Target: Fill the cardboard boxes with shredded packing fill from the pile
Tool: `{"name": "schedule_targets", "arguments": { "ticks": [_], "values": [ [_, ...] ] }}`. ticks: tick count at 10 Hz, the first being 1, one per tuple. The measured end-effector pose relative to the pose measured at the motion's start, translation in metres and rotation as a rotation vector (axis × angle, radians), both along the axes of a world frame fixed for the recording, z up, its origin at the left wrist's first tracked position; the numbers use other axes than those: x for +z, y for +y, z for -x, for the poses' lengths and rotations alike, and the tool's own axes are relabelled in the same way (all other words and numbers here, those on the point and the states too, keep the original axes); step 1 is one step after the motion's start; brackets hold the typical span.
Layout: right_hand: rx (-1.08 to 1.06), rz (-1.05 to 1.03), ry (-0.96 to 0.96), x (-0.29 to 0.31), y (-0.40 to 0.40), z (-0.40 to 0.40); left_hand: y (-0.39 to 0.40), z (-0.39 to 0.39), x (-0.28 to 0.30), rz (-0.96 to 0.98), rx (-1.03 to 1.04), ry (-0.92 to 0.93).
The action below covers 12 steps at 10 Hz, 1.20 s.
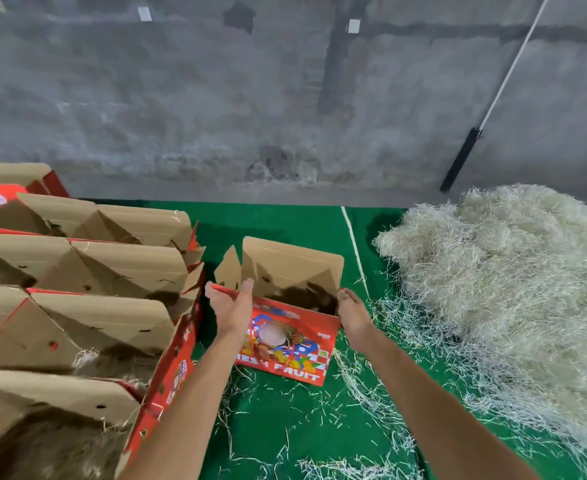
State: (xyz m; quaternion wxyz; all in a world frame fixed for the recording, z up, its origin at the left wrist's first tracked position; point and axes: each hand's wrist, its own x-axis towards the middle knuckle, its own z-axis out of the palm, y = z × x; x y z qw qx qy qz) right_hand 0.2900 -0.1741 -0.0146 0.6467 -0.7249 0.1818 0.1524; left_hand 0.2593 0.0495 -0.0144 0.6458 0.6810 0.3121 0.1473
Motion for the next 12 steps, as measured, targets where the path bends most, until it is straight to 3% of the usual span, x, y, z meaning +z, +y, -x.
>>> {"name": "schedule_targets", "arguments": {
  "ticks": [5,8,10,11,12],
  "values": [
    [0.078,0.063,-0.255,-0.034,0.071,-0.114,0.056,-0.091,-0.014,-0.015,0.029,-0.007],
    [0.259,0.213,-0.207,-0.015,0.084,-0.152,0.053,-0.100,-0.004,-0.059,0.098,-0.082],
    [0.347,0.329,-0.230,0.030,0.071,-0.128,0.044,-0.081,0.025,-0.011,0.083,-0.058],
    [0.290,0.188,-0.223,0.058,0.053,-0.107,0.035,-0.067,0.051,0.014,0.023,-0.092],
    [0.290,-0.025,-0.140,0.046,0.024,-0.046,0.009,-0.021,0.045,0.076,-0.202,0.019]
  ]
}}
